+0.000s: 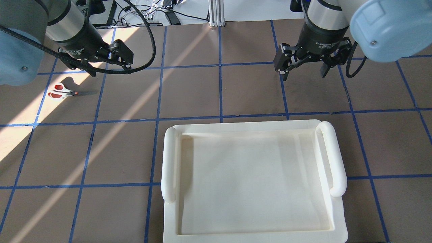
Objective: Place scissors in drawer with both arms
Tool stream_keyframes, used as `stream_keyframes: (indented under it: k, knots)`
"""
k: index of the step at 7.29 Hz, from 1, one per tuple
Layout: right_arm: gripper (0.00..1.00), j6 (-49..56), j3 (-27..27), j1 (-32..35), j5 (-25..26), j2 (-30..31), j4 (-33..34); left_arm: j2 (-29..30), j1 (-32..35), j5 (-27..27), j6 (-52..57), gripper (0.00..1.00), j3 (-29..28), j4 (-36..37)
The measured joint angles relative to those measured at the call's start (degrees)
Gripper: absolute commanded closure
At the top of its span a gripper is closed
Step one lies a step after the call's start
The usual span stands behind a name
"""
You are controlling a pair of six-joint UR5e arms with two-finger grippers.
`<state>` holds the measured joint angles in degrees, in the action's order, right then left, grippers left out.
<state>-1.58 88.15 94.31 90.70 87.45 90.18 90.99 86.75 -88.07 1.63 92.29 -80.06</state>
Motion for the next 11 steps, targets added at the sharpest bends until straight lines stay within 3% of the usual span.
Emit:
stream_keyframes:
  k: [3, 6, 11]
  knots:
    - [0.00, 0.00, 0.00, 0.00, 0.00, 0.00, -0.02, -0.17, 0.00, 0.41, -1.37, 0.00, -5.71, -7.28]
    - [0.00, -0.04, 0.06, 0.00, -0.40, -0.08, 0.05, 0.61, -0.94, 0.40, 0.20, 0.00, -7.00, -8.79]
    - [0.00, 3.71, 0.54, 0.78, -1.51, -0.05, -0.95, 1.89, -5.17, -0.61, 26.53, 0.00, -6.27, -8.83]
